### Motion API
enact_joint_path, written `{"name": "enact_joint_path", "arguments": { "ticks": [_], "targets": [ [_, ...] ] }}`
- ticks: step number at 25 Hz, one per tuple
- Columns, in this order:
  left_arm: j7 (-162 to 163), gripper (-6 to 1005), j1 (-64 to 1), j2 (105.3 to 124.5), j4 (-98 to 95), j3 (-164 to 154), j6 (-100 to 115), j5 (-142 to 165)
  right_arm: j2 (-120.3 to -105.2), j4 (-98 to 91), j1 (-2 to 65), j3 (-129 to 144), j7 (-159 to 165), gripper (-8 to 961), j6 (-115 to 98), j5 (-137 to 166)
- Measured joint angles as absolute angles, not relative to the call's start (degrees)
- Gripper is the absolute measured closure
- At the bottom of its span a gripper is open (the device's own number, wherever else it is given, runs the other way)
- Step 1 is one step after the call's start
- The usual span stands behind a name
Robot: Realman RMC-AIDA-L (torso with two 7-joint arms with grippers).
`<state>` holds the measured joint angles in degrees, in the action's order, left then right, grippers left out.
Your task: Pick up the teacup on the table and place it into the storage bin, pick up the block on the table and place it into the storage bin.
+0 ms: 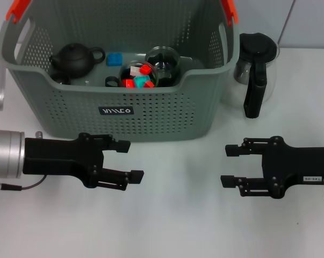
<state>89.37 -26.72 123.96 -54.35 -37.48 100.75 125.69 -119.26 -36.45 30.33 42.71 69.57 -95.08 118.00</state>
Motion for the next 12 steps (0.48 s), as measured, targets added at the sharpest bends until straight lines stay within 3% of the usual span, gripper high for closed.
{"name": "enact_joint_path", "arguments": {
  "ticks": [12],
  "targets": [
    [89.28, 122, -26.74, 123.92, -54.11, -36.97, 100.63, 127.21, -119.34, -36.29, 30.55, 42.84, 69.9, 227, -94.91, 118.04]
  ]
}}
